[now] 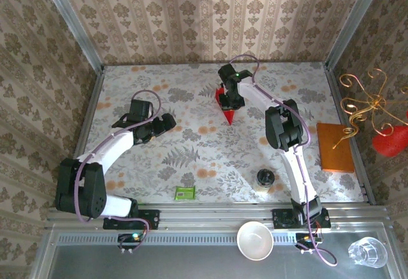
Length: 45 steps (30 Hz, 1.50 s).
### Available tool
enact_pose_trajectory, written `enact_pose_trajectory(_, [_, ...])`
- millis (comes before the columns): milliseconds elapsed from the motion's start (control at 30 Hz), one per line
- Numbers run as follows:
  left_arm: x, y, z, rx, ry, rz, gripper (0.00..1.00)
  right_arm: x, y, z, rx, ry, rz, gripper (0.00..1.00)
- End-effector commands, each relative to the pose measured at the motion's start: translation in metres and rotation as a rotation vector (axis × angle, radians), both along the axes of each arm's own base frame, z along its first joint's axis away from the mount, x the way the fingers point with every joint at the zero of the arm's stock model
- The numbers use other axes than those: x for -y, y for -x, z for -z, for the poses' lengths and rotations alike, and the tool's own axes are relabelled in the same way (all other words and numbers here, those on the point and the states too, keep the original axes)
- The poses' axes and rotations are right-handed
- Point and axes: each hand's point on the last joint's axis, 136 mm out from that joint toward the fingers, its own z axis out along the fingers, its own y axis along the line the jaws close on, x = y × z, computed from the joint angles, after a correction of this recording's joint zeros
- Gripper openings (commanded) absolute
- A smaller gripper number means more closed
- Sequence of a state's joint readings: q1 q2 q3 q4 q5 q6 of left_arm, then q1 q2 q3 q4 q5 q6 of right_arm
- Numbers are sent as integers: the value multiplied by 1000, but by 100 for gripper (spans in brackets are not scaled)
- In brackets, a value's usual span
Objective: Fold a paper plane with a square sheet of paper (pick it up from the middle)
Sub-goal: Move the paper plane to the top-center of the table.
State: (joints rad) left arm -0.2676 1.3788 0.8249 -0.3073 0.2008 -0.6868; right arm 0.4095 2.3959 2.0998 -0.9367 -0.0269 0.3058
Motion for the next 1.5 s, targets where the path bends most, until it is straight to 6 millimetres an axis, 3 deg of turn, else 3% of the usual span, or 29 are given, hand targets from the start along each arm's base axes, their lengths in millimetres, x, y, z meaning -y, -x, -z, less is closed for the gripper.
enact_pose_trajectory(0, [-2, 5, 7, -20, -11, 8, 98, 4, 9, 9, -59, 19, -8, 23])
enact_pose_trajectory(433, [0, 6, 13, -30, 5, 7, 98, 10, 6, 30, -72, 82, 19, 35])
enact_pose_trajectory(733, [0, 7, 15, -37, 8, 8, 98, 19, 10, 57, -80, 183, 38, 41])
enact_pose_trajectory(867, [1, 7, 15, -37, 8, 10, 99, 22, 6, 59, -61, 190, 63, 46])
enact_pose_trajectory(1167, [2, 5, 11, -31, 13, 12, 99, 25, -9, 62, -23, 177, 100, 46])
enact_pose_trajectory(1300, [3, 2, -4, -4, 17, 17, 98, 18, -12, 45, -2, 142, 86, 42])
enact_pose_trajectory(1467, [-5, -6, -39, 97, -18, 2, 98, 11, -19, -12, 96, 83, 82, 45])
